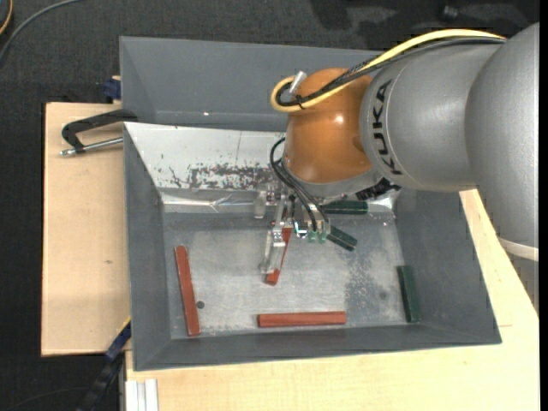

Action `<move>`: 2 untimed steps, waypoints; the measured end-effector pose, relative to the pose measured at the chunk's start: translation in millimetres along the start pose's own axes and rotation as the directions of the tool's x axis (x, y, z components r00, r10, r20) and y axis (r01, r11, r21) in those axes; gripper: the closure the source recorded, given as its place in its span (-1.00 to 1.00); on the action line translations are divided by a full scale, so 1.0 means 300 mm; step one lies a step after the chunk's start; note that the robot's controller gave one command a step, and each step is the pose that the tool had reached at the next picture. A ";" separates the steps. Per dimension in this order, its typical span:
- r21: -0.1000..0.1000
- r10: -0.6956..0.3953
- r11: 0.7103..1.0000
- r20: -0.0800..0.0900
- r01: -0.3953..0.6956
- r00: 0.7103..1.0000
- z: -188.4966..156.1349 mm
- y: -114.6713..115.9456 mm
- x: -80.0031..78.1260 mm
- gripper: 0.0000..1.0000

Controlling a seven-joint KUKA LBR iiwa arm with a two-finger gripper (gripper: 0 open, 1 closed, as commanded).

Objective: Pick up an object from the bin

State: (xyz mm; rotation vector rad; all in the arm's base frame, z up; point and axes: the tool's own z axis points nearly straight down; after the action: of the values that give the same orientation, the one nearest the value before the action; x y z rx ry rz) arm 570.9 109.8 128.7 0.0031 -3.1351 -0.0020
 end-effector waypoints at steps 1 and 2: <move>0.003 -0.393 0.919 0.002 0.393 0.919 0.197 -0.139 -0.042 -1.00; 0.009 -0.723 0.691 0.011 0.723 0.691 0.088 -0.075 -0.019 -1.00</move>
Offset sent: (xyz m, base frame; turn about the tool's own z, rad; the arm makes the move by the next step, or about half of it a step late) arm 0.0124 -0.0406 -0.0587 -0.4060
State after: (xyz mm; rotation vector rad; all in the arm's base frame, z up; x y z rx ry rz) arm 576.5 87.5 102.2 1.2412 -2.8951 -0.0003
